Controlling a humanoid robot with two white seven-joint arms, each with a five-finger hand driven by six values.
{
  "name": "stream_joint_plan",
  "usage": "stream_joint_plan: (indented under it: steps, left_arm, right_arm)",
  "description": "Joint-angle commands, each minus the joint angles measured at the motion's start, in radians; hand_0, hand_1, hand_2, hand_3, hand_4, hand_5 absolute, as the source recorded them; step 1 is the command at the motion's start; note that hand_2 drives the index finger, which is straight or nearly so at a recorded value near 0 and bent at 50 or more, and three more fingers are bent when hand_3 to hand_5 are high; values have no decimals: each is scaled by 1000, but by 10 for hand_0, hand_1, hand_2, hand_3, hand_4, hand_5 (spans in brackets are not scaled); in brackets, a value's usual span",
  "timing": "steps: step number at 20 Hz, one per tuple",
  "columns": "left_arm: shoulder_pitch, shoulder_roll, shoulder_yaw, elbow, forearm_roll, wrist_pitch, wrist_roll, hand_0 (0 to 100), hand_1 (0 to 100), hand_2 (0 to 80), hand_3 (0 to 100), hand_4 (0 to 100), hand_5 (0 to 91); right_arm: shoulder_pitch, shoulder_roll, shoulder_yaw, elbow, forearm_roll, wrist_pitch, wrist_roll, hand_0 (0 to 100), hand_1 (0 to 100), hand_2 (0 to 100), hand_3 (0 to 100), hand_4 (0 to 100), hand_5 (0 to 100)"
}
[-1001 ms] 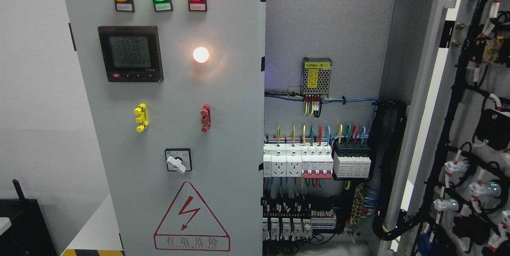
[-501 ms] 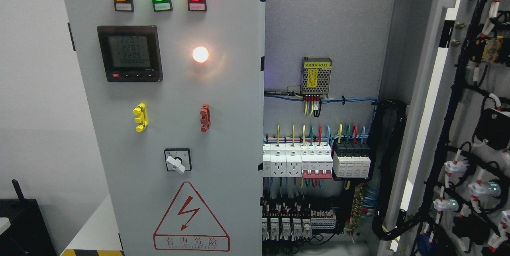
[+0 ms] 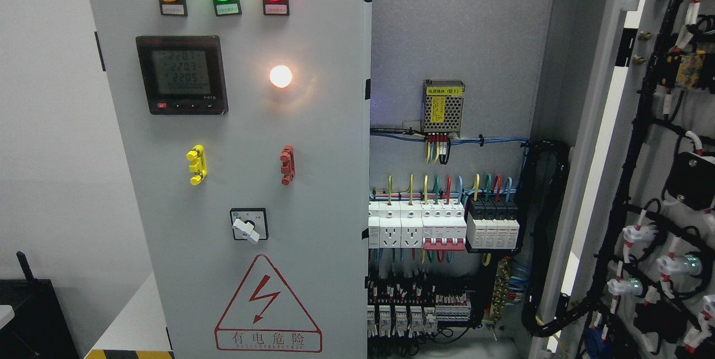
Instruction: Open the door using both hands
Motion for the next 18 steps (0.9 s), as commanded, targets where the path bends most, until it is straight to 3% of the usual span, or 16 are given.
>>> stream_joint_plan:
  steps: [1,5,8,11,14,16,18]
  left_arm:
    - [-13,-65,-87,184,38,21,3,120,389,0,0,0,0]
    - [-13,-65,-82,212,40,21,3,120,389,0,0,0,0]
    - [-11,-65,-76,215,52,21,1,120,389,0,0,0,0]
    - [-11,-65,-73,217,118,20,1,120,389,0,0,0,0]
    - [-11,-65,-73,211,138,13,0,120,389,0,0,0,0]
    - [-11,-65,-73,203,138,10,0,120,389,0,0,0,0]
    - [-11,-65,-73,201,139,10,1,120,389,0,0,0,0]
  right_arm:
    - [1,-8,0,-25,1,0,-6,120,389,0,0,0,0]
    - [37,-31,0,-174,-1,1,-6,120,389,0,0,0,0]
    - [186,-107,0,-548,-4,6,-7,120,389,0,0,0,0]
    - [328,-159,0,-928,-4,1,-7,120,389,0,0,0,0]
    - [474,-212,11,-1216,-7,-5,-7,120,389,0,0,0,0]
    - [575,-239,15,-1369,-8,-43,-4,120,389,0,0,0,0]
    - [672,-299,61,-1489,-8,-145,-4,120,389,0,0,0,0]
